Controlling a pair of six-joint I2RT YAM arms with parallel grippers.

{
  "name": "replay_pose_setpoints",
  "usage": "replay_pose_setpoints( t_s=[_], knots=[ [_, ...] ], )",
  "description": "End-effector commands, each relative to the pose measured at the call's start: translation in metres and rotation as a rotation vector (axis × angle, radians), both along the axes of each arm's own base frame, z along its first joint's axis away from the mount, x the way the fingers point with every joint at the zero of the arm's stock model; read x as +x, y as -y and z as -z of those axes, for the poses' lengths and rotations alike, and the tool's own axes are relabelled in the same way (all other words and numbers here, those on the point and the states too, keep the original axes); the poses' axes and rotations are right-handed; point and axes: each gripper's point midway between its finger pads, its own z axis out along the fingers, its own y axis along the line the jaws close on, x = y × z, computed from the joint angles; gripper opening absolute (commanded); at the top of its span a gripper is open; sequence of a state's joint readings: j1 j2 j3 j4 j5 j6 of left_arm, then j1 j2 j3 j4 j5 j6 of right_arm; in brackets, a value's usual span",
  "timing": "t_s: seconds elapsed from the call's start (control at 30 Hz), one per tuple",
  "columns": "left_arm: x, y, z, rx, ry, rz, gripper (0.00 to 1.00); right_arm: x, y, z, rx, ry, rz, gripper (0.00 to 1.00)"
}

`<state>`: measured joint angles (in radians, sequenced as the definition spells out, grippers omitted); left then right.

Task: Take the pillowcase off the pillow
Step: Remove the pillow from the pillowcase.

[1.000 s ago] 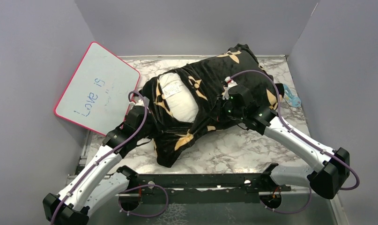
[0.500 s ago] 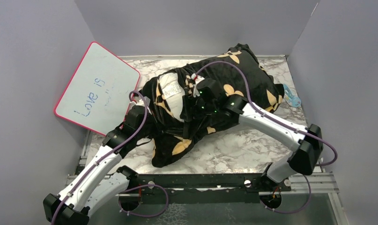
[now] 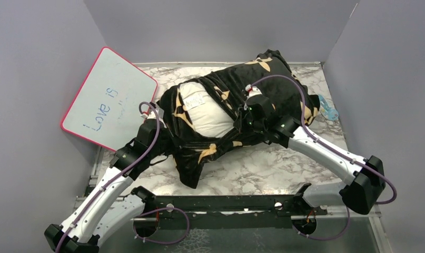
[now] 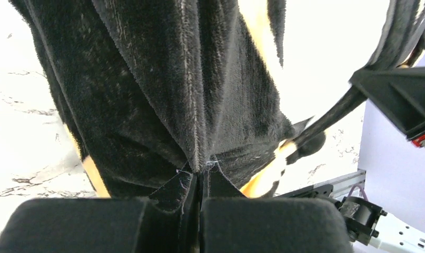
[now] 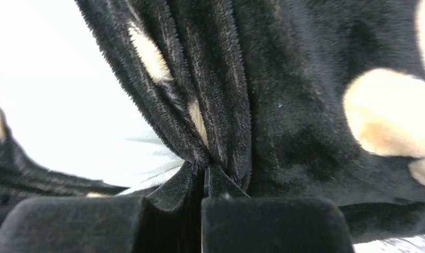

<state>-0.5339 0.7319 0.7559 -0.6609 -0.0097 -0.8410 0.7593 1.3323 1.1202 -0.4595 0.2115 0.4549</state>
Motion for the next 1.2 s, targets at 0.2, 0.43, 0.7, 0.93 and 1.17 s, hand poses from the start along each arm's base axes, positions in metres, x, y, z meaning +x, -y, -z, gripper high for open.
replay_pose_setpoints(
  t_s=[0.2, 0.43, 0.7, 0.93, 1.17],
  knots=[
    [0.026, 0.036, -0.068, -0.061, 0.102, 0.15, 0.72, -0.057, -0.016, 0.063, 0.178, -0.272, -0.125, 0.01],
    [0.045, 0.055, -0.035, 0.02, -0.01, 0.198, 0.7, -0.052, -0.017, 0.051, 0.179, -0.24, -0.122, 0.01],
    [0.011, 0.002, 0.03, 0.203, -0.134, 0.066, 0.0, -0.008, 0.032, 0.023, -0.007, -0.04, 0.085, 0.01],
    [-0.019, -0.06, 0.033, 0.284, -0.157, -0.149, 0.0, 0.02, 0.124, 0.042, -0.029, -0.105, 0.279, 0.01],
    [-0.027, -0.004, 0.061, 0.045, -0.205, 0.04, 0.0, -0.016, 0.061, 0.007, 0.215, -0.159, -0.089, 0.06]
  ],
)
